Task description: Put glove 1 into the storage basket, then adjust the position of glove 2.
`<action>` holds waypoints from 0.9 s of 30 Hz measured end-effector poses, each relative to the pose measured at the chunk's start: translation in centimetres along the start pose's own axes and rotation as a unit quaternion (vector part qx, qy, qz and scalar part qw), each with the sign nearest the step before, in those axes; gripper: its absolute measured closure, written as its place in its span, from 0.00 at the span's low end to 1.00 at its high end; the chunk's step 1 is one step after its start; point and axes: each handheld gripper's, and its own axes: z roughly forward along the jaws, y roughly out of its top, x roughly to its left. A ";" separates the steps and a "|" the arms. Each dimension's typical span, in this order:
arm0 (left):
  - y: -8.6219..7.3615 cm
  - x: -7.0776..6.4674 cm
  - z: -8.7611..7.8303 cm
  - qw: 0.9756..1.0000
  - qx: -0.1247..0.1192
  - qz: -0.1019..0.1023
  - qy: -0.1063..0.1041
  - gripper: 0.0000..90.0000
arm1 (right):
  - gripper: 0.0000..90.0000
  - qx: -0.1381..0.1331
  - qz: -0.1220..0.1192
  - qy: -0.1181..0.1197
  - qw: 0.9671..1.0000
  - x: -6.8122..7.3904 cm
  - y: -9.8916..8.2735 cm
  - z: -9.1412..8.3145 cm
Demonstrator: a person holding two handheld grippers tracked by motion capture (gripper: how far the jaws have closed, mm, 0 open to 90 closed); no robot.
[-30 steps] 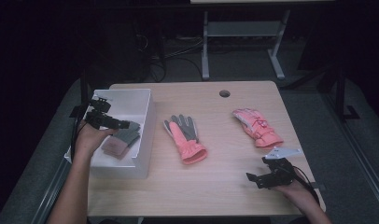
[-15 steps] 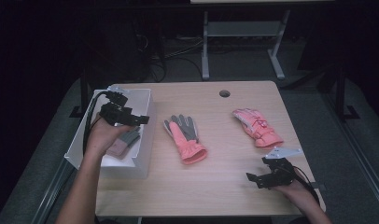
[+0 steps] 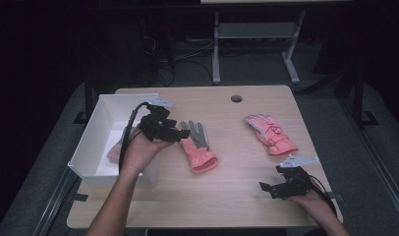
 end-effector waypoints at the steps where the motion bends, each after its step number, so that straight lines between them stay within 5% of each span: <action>1: 0.0 0.0 0.0 1.000 0.000 0.000 0.000 0.41 | 0.08 0.000 0.000 0.000 1.000 0.0 0.0 0.0; 10: -0.3 -2.3 4.3 0.999 0.016 0.025 -0.016 0.99 | 0.08 0.002 -0.001 0.002 1.000 0.1 0.0 0.0; 15: -0.6 -2.1 6.7 0.999 0.030 0.036 0.018 1.00 | 0.08 0.001 -0.003 0.002 1.000 0.1 0.1 0.0; 27: -1.5 0.5 11.1 0.998 0.036 -0.001 0.053 1.00 | 0.08 0.005 -0.004 0.005 1.000 0.1 0.1 0.1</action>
